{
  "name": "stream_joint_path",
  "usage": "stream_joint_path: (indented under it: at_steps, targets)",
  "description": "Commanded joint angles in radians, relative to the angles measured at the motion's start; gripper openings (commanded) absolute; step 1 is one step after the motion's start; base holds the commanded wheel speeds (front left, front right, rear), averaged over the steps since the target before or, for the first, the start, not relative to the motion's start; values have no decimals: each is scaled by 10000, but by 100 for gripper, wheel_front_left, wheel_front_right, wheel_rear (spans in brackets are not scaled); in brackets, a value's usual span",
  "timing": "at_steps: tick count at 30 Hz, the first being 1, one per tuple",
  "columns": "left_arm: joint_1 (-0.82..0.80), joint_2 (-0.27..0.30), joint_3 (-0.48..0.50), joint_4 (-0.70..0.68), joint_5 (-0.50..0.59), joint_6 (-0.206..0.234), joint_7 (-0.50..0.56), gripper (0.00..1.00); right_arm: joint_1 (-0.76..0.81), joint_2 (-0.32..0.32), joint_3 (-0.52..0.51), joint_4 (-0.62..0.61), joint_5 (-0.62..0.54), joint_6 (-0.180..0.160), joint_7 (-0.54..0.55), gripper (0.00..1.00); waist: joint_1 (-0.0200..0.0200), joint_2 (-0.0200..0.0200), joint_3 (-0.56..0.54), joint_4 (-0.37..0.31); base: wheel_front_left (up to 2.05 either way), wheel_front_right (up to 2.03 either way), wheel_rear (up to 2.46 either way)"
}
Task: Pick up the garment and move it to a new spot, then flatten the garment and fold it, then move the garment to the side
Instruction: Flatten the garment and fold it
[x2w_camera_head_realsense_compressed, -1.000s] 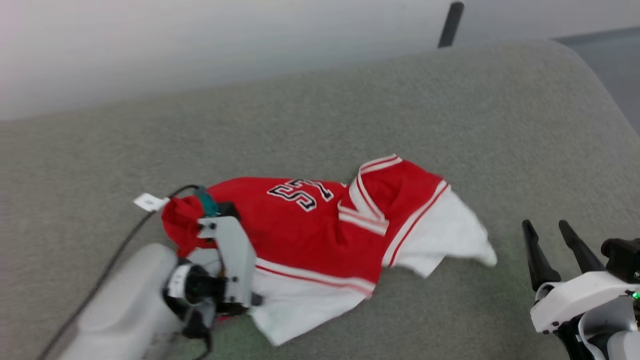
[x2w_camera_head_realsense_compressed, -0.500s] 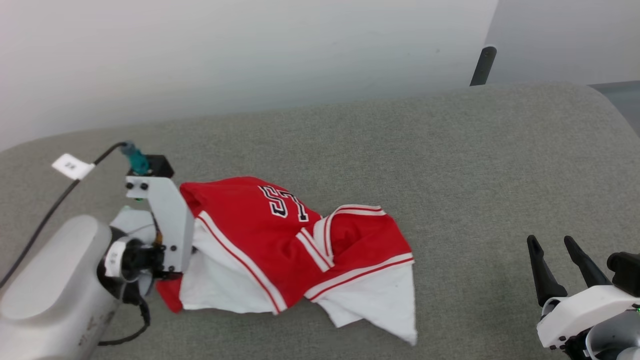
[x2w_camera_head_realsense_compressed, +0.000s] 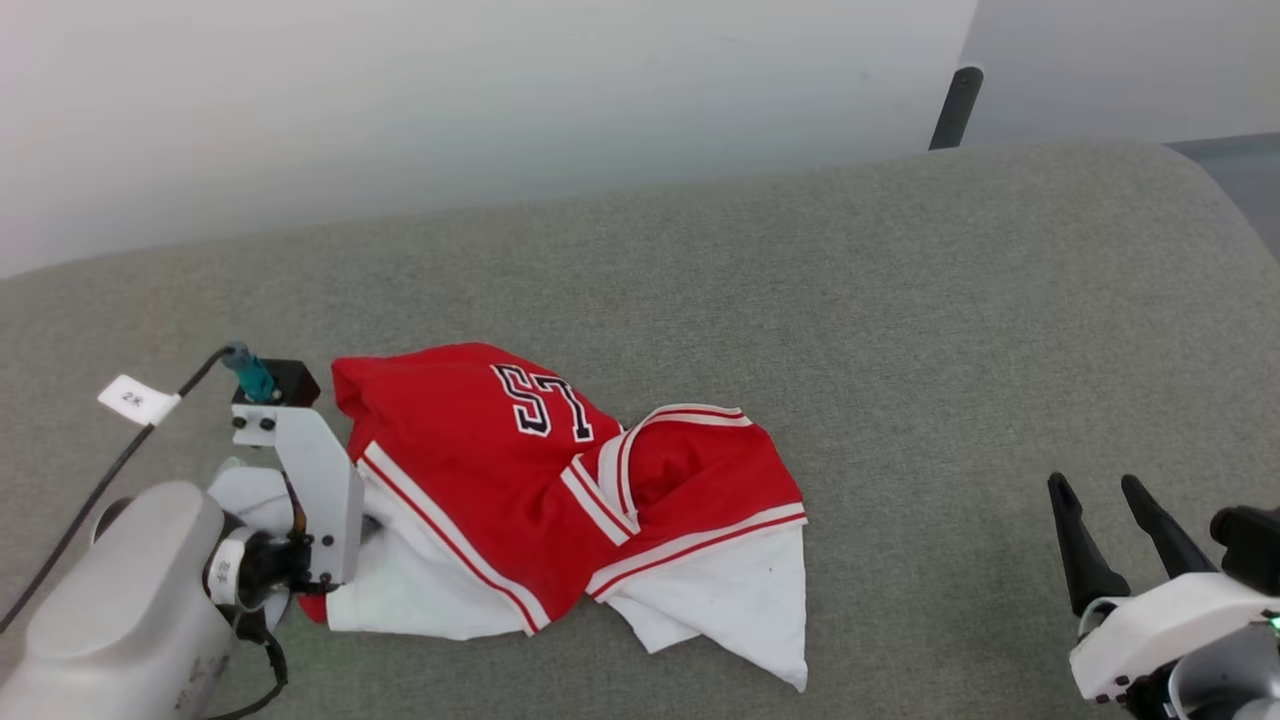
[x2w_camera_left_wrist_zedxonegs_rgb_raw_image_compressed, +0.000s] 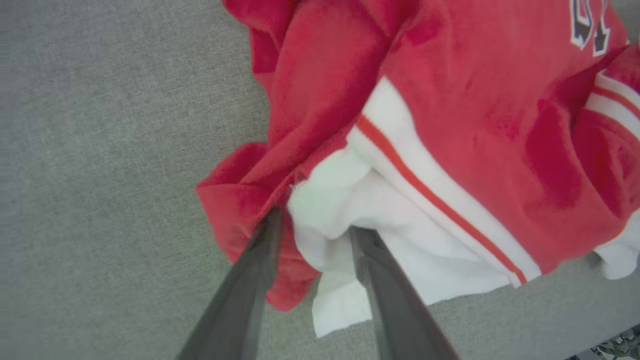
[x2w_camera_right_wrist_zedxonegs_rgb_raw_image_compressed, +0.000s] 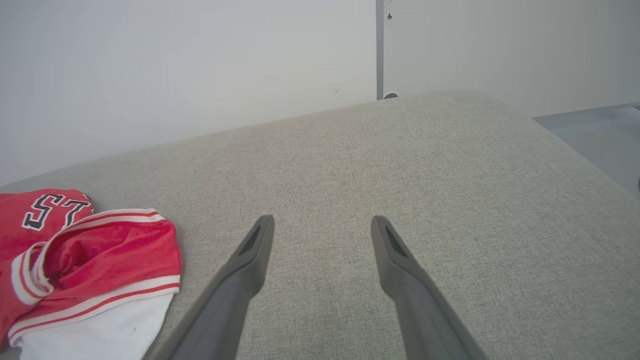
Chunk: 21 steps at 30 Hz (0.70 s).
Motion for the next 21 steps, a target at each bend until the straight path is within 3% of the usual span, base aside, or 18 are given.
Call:
stream_joint_path:
  at_steps: [1,12,13,14,15,16,17,21]
  targets:
    - [-64,-31,-16,43,10,-73,-5,100,139,-12,-60,21,13,-10,15,100,0,-1,-59,59,0,0,0]
    - [-95,-210,-272,-213,-141,-321,419,100,270,135,-121,-125,42,-10,81,100,0,-1,-105,318,0,0,0]
    - [-84,-212,-282,-180,-140,-287,445,96,244,145,-107,-134,38,-10,85,100,0,-1,-88,309,0,0,0]
    - [-64,-231,-325,-160,-156,-268,528,63,222,149,-90,-139,39,-10,87,100,0,-1,-74,299,0,0,0]
    - [-67,-234,-343,-169,-161,-267,562,46,201,148,-79,-141,36,-10,90,100,0,-1,-61,287,0,0,0]
    - [-61,-230,-344,-165,-193,-232,620,19,195,137,-72,-137,35,-10,88,100,0,-1,-53,271,0,0,0]
    - [-41,-226,-335,-153,-239,-194,696,0,198,123,-79,-133,38,-10,78,100,0,-1,-46,255,0,0,0]
    - [-70,-143,-332,-247,-262,-38,887,0,268,124,-156,-97,34,-10,24,100,0,-1,-38,219,0,0,0]
